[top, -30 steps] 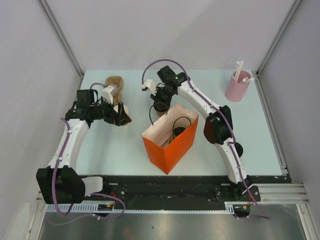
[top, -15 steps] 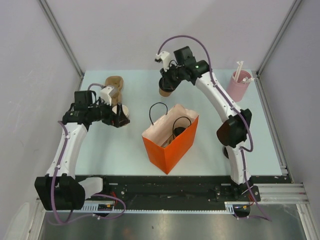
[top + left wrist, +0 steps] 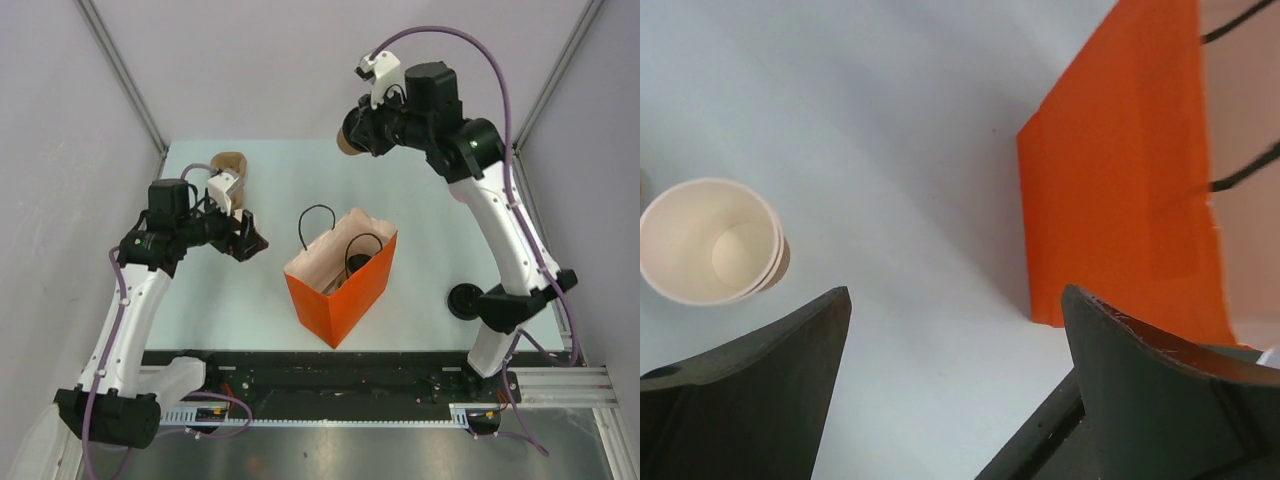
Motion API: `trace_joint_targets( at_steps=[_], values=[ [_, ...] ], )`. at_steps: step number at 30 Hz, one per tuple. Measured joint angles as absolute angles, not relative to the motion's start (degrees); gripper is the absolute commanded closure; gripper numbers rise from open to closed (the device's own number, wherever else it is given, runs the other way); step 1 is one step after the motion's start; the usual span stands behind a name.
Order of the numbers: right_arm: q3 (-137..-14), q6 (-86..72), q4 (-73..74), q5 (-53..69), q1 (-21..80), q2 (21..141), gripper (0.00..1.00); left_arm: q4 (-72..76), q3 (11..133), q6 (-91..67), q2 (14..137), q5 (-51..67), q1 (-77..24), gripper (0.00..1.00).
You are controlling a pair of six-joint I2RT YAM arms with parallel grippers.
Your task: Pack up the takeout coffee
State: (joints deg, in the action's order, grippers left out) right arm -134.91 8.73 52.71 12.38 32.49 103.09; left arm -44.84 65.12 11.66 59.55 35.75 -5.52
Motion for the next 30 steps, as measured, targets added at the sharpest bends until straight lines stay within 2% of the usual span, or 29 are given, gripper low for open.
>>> trace_joint_targets(
  at_steps=[4, 10, 17, 19, 23, 26, 30],
  values=[
    [-134.9, 5.9, 56.3, 7.0, 36.3, 96.2, 1.0, -45.8, 68.2, 11.6, 58.5, 36.2, -9.0, 0.07],
    [-134.9, 1.0, 61.7, 5.7, 42.5, 88.3, 1.0, -46.5, 72.5, 11.0, 58.6, 36.8, -14.8, 0.07],
    [-134.7, -6.0, 69.4, 5.0, 52.6, 85.6, 1.0, -46.9, 73.8, 8.9, 62.6, 35.6, -22.0, 0.14],
    [-133.0, -8.0, 70.7, 4.4, 56.1, 85.5, 1.0, -47.2, 73.8, 7.9, 64.4, 34.4, -23.4, 0.19],
    [-132.0, -10.5, 73.3, 3.6, 61.2, 87.3, 1.0, -47.3, 73.8, 6.0, 65.7, 33.1, -25.1, 0.37],
    [-130.0, -11.6, 73.4, 2.9, 63.9, 88.3, 1.0, -47.2, 73.8, 4.7, 65.7, 33.1, -25.9, 0.44],
    [-128.0, -12.0, 73.2, 2.1, 64.2, 89.4, 1.0, -47.1, 73.7, 3.7, 65.7, 33.5, -27.2, 0.48]
  ],
)
